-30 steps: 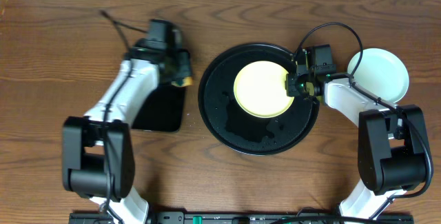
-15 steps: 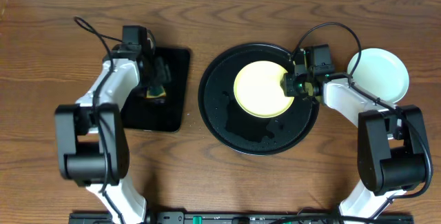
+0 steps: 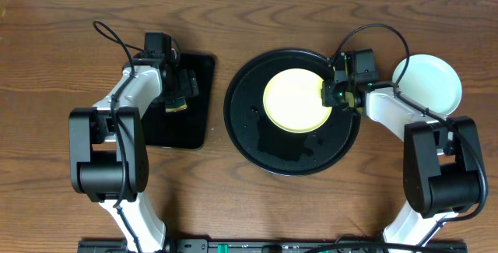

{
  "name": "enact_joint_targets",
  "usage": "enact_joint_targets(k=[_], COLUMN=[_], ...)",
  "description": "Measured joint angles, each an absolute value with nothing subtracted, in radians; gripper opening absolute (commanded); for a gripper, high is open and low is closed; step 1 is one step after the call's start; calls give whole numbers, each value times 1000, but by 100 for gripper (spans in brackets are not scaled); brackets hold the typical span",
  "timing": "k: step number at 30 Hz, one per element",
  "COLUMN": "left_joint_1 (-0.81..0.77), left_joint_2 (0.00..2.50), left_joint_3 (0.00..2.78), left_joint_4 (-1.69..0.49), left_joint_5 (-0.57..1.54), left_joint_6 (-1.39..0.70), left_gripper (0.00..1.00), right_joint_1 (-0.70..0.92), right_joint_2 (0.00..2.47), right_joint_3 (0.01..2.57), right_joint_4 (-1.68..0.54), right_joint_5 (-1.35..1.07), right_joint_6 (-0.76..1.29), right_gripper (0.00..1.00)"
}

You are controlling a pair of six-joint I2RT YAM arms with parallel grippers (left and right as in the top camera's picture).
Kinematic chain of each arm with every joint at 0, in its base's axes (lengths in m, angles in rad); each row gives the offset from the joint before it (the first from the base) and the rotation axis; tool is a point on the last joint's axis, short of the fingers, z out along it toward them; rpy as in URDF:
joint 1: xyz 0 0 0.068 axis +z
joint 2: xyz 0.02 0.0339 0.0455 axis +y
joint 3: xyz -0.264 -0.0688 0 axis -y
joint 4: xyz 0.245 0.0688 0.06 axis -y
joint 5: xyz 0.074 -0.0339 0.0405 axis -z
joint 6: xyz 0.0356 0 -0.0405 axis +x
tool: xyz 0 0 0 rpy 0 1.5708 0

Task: Clean dirty plates on tray and stack at the side
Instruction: 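Return the sponge to the black tray with the left gripper, then lift the gripped yellow plate with the right gripper and carry right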

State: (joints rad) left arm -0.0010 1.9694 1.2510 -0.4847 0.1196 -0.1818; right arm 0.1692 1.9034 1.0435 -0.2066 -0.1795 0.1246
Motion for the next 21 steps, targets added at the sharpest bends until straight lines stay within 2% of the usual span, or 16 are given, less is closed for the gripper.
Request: enact_joint_targets(k=[5,12,16,21], left_joint_1=[-1,-1,-1,-1], left_joint_2=[1969,1969,1969,1969], left_joint_3=[1251,1251,1251,1251], left_joint_4=[-485,-484,-485,-485], left_joint_5=[120,120,120,120], left_joint_6=[-182,-182,-182,-182], left_gripper=[87,88,88,88], right_joint_1=[172,224,364,595], right_joint_2=[1861,1580,1515,1514], right_joint_3=[1037,1031,1031,1030], right_joint_4=[-230,-288,-271,-136], right_joint_5=[-159,127,353,664], right_joint_6=[125,35,-63,-251], right_gripper=[1,1,1,1])
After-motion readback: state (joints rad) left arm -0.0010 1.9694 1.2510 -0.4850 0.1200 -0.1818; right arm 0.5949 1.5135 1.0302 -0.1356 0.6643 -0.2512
